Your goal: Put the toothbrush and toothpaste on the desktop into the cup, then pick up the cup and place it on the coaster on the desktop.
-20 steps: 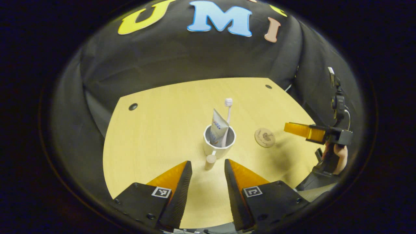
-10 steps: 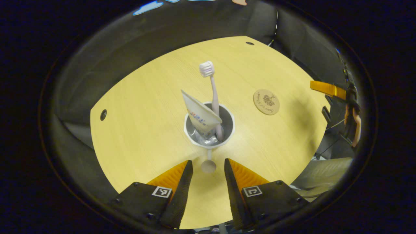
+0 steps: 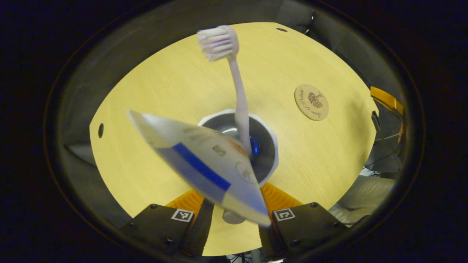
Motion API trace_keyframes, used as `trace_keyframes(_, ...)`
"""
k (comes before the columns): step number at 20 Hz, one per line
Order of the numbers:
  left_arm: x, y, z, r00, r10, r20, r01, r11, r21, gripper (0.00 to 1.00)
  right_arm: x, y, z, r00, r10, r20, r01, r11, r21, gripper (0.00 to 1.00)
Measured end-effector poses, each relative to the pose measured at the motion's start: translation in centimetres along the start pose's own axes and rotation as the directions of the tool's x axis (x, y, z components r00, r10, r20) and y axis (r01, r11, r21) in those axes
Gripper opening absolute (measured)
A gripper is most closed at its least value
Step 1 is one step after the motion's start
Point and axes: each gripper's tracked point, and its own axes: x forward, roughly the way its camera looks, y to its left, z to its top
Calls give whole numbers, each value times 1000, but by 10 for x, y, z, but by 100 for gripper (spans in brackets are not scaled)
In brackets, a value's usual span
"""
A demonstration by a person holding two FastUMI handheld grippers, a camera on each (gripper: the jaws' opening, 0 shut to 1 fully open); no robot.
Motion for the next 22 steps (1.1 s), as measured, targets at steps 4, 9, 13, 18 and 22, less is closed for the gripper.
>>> trace_keyframes(4,7,0,8,1000,2,-18,-2,1000,-27,43,-2,-14,-2,1000,-15,-20,15,1000,22,39)
trace_keyframes(9,12,-2,10,1000,28,2,-28,995,-100,32,3,-19,-1,999,-11,-40,11,1000,14,39)
trace_keyframes(13,8,-17,13,1000,8,19,-5,990,-138,29,8,-19,5,999,8,-53,-7,1000,12,39)
trace_keyframes(18,2,-51,36,999,3,48,3,994,-110,29,14,-22,10,996,43,-73,-44,999,-3,39)
trace_keyframes(22,-4,-87,58,998,-10,62,15,996,-89,29,15,-32,20,995,68,-78,-68,998,3,39)
